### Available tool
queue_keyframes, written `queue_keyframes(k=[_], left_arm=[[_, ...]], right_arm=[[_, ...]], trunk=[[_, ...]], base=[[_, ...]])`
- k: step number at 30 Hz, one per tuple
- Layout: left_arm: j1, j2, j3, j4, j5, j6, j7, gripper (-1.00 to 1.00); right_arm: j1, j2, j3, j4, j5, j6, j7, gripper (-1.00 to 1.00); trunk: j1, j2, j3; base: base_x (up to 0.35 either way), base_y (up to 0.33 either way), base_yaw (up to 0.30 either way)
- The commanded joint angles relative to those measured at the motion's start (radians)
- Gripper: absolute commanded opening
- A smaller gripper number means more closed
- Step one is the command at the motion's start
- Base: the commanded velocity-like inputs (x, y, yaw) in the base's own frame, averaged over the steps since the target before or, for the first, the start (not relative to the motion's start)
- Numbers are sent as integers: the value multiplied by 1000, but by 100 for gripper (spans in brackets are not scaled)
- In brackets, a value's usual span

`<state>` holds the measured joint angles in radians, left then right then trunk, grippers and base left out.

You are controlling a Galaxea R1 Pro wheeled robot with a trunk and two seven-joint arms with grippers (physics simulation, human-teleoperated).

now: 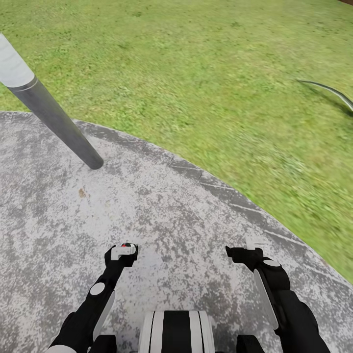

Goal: Pick up the pesticide atomizer in the garden and spray insectifuge to fully cover both potted plants in the garden.

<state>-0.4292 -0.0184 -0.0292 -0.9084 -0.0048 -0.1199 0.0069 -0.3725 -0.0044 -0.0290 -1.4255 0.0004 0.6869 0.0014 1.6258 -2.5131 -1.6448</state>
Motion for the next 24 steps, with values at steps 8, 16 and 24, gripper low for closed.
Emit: queue_keyframes(k=[8,16,24], left_arm=[[0,0,2,0,0,-3,1,100],[0,0,1,0,0,-3,1,100],[0,0,1,1,0,-3,1,100]], right_arm=[[0,0,0,-1,0,5,0,100],[0,0,0,-1,0,6,0,100],[0,0,0,-1,0,5,0,100]], trunk=[[0,0,0],[0,0,0],[0,0,0]], base=[[0,0,0],[0,0,0],[-30,-12,0]])
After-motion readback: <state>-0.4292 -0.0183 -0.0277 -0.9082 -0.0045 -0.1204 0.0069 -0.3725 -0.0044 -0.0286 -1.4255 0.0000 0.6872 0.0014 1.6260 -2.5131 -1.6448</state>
